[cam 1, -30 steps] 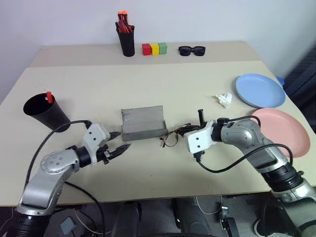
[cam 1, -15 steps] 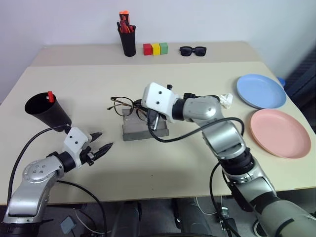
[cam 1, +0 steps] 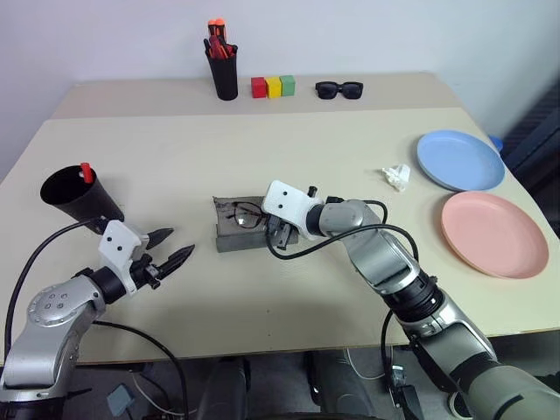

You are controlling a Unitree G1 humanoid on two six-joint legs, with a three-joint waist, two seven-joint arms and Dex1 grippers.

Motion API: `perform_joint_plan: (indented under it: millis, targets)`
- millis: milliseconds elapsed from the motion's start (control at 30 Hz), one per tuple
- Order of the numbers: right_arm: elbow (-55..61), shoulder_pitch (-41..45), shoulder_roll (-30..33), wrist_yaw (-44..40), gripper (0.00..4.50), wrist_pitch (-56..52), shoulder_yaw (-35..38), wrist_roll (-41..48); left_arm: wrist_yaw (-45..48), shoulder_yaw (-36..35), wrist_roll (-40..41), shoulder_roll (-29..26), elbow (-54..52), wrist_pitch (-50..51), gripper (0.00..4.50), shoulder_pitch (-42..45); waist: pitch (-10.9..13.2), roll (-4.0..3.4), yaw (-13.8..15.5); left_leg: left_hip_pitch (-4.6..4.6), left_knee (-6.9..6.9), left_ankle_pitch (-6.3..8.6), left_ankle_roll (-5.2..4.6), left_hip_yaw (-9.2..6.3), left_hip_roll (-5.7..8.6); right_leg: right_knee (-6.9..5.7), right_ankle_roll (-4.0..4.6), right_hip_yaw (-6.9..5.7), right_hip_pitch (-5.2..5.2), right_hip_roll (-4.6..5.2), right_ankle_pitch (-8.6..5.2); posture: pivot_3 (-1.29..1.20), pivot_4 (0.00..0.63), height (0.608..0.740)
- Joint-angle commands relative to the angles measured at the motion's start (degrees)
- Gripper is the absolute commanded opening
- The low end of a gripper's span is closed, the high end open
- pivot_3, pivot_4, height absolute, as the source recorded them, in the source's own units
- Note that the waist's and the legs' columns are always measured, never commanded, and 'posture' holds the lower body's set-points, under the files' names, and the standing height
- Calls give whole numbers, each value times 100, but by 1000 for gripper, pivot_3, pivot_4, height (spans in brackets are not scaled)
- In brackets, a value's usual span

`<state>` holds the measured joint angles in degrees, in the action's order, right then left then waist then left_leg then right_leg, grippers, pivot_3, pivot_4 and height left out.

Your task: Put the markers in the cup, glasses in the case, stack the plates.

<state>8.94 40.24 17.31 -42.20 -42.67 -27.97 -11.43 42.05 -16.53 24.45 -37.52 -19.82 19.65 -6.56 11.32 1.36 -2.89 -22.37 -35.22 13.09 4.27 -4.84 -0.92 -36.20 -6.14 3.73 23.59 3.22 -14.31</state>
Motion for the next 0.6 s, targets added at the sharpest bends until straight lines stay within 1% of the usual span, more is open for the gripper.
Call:
perform_joint_plan:
  millis: [33, 67, 100, 200, 300, 333, 367, 433, 600]
  targets:
    - [292, 147, -52, -47, 1870, -129, 59, 118, 65, -63, 89, -84, -141, 12, 2879, 73, 0, 0, 5, 0, 0, 0, 0, 0, 0, 0, 0, 0, 0, 0, 0, 0, 150, 740]
    - [312, 182, -80, -22, 2430, -128, 100, 139, 70, -43, 79, -90, -111, 18, 2879, 124, 0, 0, 10, -1, 0, 0, 0, 1, 0, 1, 0, 0, 0, 0, 0, 0, 150, 740]
    - [338, 208, -102, 1, 2838, -119, 137, 154, 60, -35, 85, -81, -84, 31, 2879, 188, 0, 0, 15, -2, -1, 0, 0, 1, 0, 1, 0, 0, 0, 0, 0, 0, 150, 740]
    - [475, 245, -124, 18, 4452, 122, 265, 260, -11, -46, 218, -32, -2, 226, 2879, 487, 0, 0, 29, -2, -1, 0, 0, 0, 0, 2, 0, 0, 0, 0, 0, 0, 150, 740]
    - [710, 229, -26, -119, 4487, 289, 410, 461, -133, 64, 339, 63, 216, 443, 2879, 1152, -1, 2, 50, -5, -2, 0, 0, -2, 1, 3, -2, -1, -1, 0, 1, 0, 150, 740]
    - [715, 221, 35, -89, 4500, 376, 456, 451, -155, 122, 381, 75, 346, 560, 2346, 1480, -2, 3, 40, -5, -3, 0, 0, -2, 1, 4, -12, -1, -3, 0, 6, 0, 150, 740]
    - [713, 194, 111, -83, 4500, 448, 498, 450, -160, 189, 369, 98, 492, 571, 2044, 1785, -2, 3, 49, -4, -3, 0, 0, -2, 2, 6, -18, -1, -4, 0, 10, 0, 150, 740]
    - [692, 134, 221, -53, 4500, 577, 536, 434, -118, 316, 305, 124, 731, 549, 1111, 2200, -3, 5, 42, -5, -5, 0, 0, -4, 4, 7, -19, -2, -6, 0, 10, 0, 150, 740]
    - [631, -35, 295, 113, 4500, 675, 514, 377, 66, 673, -19, 110, 1222, 350, 1111, 2700, -2, 4, -26, -2, 8, 0, 0, -1, 2, 2, -25, -2, 4, -1, 13, 0, 150, 740]
